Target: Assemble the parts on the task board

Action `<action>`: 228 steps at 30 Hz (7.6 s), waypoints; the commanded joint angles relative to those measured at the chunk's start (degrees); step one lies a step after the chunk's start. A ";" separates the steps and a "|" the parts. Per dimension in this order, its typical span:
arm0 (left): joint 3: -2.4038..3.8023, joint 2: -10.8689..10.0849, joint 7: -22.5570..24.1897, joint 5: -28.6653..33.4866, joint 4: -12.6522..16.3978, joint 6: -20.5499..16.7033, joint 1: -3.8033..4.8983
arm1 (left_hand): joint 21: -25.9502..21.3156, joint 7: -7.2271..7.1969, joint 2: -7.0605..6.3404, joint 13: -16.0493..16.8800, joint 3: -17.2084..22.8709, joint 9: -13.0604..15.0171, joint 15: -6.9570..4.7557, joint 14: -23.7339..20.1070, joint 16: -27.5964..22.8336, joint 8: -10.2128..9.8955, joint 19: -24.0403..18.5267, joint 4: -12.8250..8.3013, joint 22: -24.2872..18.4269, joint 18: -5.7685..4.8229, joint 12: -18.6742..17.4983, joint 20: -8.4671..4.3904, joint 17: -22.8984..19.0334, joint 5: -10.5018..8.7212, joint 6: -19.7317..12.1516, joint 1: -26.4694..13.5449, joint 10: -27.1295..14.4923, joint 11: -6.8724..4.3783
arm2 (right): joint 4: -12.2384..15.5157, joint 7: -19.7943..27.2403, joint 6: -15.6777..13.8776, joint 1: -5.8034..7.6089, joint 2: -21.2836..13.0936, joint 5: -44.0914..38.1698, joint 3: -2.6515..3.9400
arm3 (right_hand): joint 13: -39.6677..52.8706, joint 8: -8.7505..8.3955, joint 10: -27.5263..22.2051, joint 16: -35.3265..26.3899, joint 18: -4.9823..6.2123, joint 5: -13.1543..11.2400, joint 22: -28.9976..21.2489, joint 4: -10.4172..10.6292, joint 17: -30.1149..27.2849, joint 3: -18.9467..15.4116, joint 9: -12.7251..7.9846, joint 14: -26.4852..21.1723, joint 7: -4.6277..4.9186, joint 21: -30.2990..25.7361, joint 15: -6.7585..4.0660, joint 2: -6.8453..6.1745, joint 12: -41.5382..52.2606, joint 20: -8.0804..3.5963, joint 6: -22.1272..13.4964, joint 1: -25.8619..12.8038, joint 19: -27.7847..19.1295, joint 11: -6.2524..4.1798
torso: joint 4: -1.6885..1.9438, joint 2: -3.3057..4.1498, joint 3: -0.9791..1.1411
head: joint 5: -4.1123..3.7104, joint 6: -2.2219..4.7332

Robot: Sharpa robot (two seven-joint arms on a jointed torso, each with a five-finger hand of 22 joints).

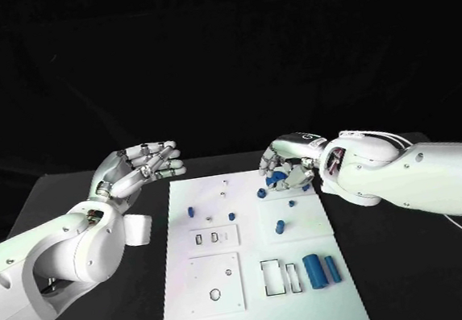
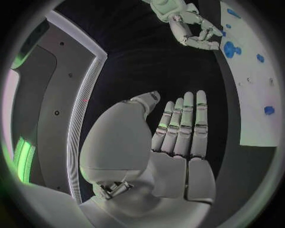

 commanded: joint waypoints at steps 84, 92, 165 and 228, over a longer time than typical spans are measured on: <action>0.03 -0.96 -2.66 -0.39 0.68 1.73 1.38 | -0.41 2.12 -0.20 0.02 0.97 -0.21 0.52 -0.22 -1.20 -0.73 0.04 -0.74 -0.53 0.24 -1.73 0.30 0.79 -0.27 -0.82 -0.09 -0.66 0.89 | -7.27 -4.22 -13.41 -0.66 8.70 -3.44 -0.02 | 0.87 4.45 6.90 25.49 -4.10 0.22 41.56 0.82 27.11 10.94 8.97 5.13 -2.52 33.01 -2.01 3.90 1.29 -1.55 4.96 2.98 7.93 -2.57 | 1.83 3.42 -1.15 | -0.61 -0.02; 0.03 -0.69 -2.64 -0.60 0.73 2.22 1.38 | -0.42 2.13 -0.28 0.02 1.03 -0.22 0.53 -0.22 -1.27 -0.76 0.05 -0.88 -0.56 0.24 -1.81 0.31 0.86 -0.29 -0.86 -0.02 -0.65 0.91 | -9.65 -4.42 -12.36 -0.65 11.67 -3.27 0.00 | 0.88 4.54 6.78 25.59 -4.11 0.25 41.66 0.61 27.27 11.03 9.22 5.16 -2.45 33.06 -1.95 3.76 1.13 -1.52 4.72 2.82 7.90 -2.50 | 1.75 3.50 -1.17 | -0.46 0.03; 0.03 -0.60 -2.54 -0.66 -0.15 2.96 1.39 | -0.42 2.18 -0.26 0.05 1.27 -0.23 0.55 -0.15 -1.48 -0.81 0.09 -1.13 -0.64 0.23 -2.05 0.32 1.12 -0.32 -0.82 -0.06 -0.48 0.94 | -3.61 -6.32 -10.16 -0.93 5.69 -2.18 0.61 | -1.40 -0.98 -5.18 24.15 -2.79 1.02 36.19 -0.68 23.44 9.00 9.09 3.90 0.82 28.22 1.05 -0.77 1.37 1.30 -3.82 -0.90 3.92 1.03 | 1.37 4.05 -1.11 | 0.89 -0.21; 0.02 -0.68 -2.90 -0.61 -0.56 4.01 1.37 | -0.45 2.17 -0.29 0.06 1.42 -0.24 0.56 -0.16 -1.69 -0.88 0.07 -1.29 -0.72 0.23 -2.27 0.33 1.32 -0.32 -0.85 -0.16 -0.39 0.94 | -3.54 -12.70 0.35 -0.67 -0.27 8.70 1.04 | 68.48 0.83 13.33 32.74 -5.88 7.52 53.77 14.13 42.01 -16.79 12.15 7.87 -0.28 38.98 -0.73 3.71 73.14 -0.27 -7.76 7.11 12.41 -1.47 | 0.53 4.07 -0.50 | 0.54 -0.51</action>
